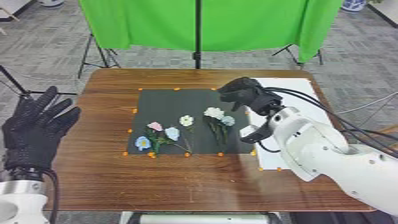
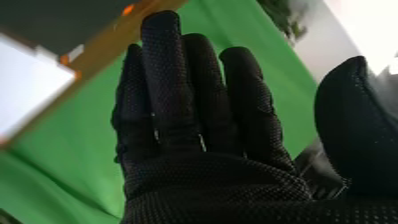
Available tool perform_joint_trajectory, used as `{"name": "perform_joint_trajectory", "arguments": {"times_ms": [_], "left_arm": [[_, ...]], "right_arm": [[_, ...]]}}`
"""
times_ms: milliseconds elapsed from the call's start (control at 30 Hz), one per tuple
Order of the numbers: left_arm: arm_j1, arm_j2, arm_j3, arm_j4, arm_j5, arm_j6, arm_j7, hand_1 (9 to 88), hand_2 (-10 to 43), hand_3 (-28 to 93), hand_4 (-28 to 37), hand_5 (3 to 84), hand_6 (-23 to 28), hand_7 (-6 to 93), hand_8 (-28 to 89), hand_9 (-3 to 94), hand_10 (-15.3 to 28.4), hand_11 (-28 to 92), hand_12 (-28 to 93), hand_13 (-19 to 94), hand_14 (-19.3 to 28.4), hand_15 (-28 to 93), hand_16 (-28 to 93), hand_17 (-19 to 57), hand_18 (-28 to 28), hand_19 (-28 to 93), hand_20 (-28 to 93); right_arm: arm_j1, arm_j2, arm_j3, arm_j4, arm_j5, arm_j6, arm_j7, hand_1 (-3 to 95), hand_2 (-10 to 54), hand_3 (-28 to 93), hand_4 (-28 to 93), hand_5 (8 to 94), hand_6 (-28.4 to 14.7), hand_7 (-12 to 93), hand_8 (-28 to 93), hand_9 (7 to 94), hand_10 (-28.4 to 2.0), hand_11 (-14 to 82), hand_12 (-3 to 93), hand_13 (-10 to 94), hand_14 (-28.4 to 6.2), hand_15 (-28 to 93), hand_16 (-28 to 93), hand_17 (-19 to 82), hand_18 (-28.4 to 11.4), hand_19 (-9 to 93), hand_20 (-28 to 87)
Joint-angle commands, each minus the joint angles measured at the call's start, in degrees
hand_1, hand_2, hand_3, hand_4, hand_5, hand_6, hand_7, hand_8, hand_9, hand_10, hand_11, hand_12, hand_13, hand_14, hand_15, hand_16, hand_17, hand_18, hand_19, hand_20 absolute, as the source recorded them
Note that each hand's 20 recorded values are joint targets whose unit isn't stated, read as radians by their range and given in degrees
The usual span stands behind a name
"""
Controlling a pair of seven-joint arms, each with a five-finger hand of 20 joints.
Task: Arrange flowers
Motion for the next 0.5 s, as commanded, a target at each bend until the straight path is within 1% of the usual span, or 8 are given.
{"name": "perform_joint_trajectory", "arguments": {"times_ms": [33, 133, 200, 233, 300, 400, 433, 500], "left_arm": [[4.28, 0.15, -1.17, 0.02, 0.45, 0.16, 2.32, 16.2, 8.8, 74, -28.3, 33.4, 6.3, 9.3, -8, 31.4, 19.3, 26, 12, 28, 28.3, 64, -13, -13.9, 23.9, 49, 10], [5.83, -0.01, -1.49, -0.02, 0.15, 0.43, 3.9, 15.4, 8.5, 74, -28.3, 33.1, 5.5, 9.2, -7, 31.4, 19.4, 27, 12, 25, 28.3, 63, -15, -16.4, 22.6, 45, 10], [6.9, 0.21, -1.81, -0.23, -0.32, 0.78, 4.9, 15.0, 8.3, 74, -28.3, 33.2, 5.4, 9.1, -8, 30.5, 18.7, 25, 13, 20, 26.4, 53, -10, -17.1, 22.2, 42, 13], [6.98, -0.22, -2.09, -0.15, -0.12, 0.26, 4.59, 14.9, 8.3, 74, -28.3, 33.2, 5.4, 9.1, -8, 30.3, 18.6, 25, 13, 20, 25.7, 50, -9, -17.1, 22.1, 41, 13], [7.92, -0.12, -2.2, -0.29, -0.77, 0.0, 5.66, 14.8, 8.2, 74, -28.3, 33.5, 5.5, 8.7, -7, 29.1, 17.5, 22, 12, 18, 22.8, 39, -6, -14.8, 23.7, 43, 15], [8.34, -0.76, -3.02, -0.6, -0.12, -0.18, 4.15, 15.0, 8.0, 74, -28.3, 33.1, 5.2, 8.6, -7, 27.8, 16.9, 20, 13, 18, 21.5, 33, -3, -10.5, 26.2, 51, 17], [8.83, -0.49, -3.07, -0.73, -0.5, -0.05, 5.08, 15.1, 7.9, 74, -28.3, 33.1, 5.1, 8.4, -7, 27.8, 16.8, 20, 13, 18, 21.5, 33, -2, -9.2, 26.7, 54, 18], [9.14, -1.27, -3.61, -1.17, 0.1, -0.18, 3.88, 15.3, 7.9, 74, -28.3, 32.9, 4.9, 8.3, -7, 27.8, 16.8, 20, 13, 19, 22.0, 34, -2, -8.4, 26.9, 56, 19]], "right_arm": [[-32.75, 2.91, 39.9, 3.43, 35.53, 3.81, -18.12, 18.3, 8.2, 84, -26, 51.4, -3.9, 16, -12, 53.0, -17.1, 17.6, 13.8, 46, -17.6, 49, 8, 13, -19.6, 63, 16], [-38.97, 2.81, 46.73, 3.81, 38.55, 2.98, -21.57, 17.5, 7.7, 84, -27, 49.4, -3.2, 16, -12, 50.6, -16.3, 16.5, 13.5, 42, -18.1, 42, 8, 10, -19.8, 58, 17], [-43.18, 2.28, 51.37, 3.84, 44.2, 2.27, -25.37, 16.6, 7.5, 85, -28, 47.8, -2.4, 17, -13, 48.8, -16.0, 14.9, 13.5, 40, -17.9, 37, 10, 9, -19.6, 53, 17], [-45.04, 2.38, 53.15, 3.73, 46.12, 2.23, -26.84, 16.5, 7.5, 85, -28, 47.3, -2.1, 17, -13, 47.9, -15.8, 14.0, 13.3, 39, -18.0, 35, 10, 8, -19.5, 52, 17], [-48.97, 2.16, 57.34, 4.07, 47.37, 0.18, -28.18, 16.0, 7.2, 85, -28, 45.4, -1.0, 17, -13, 46.5, -15.3, 12.5, 13.2, 37, -18.2, 31, 11, 6, -19.8, 50, 17], [-54.35, 1.74, 62.06, 3.48, 46.89, 0.26, -28.02, 15.3, 7.0, 84, -28, 42.6, -0.1, 16, -13, 44.0, -14.6, 10.3, 13.2, 35, -18.3, 27, 12, 5, -20.0, 47, 17], [-55.53, 1.86, 62.96, 3.49, 47.55, -0.32, -28.91, 15.1, 7.0, 84, -28, 41.8, 0.1, 15, -13, 43.6, -14.4, 9.8, 13.3, 35, -18.2, 26, 13, 5, -20.0, 47, 17], [-60.25, 1.64, 66.84, 2.79, 47.96, -1.47, -29.38, 14.8, 7.0, 84, -28, 40.6, 0.5, 15, -12, 42.8, -14.3, 9.3, 13.8, 35, -18.2, 25, 15, 5, -20.2, 47, 18]]}}
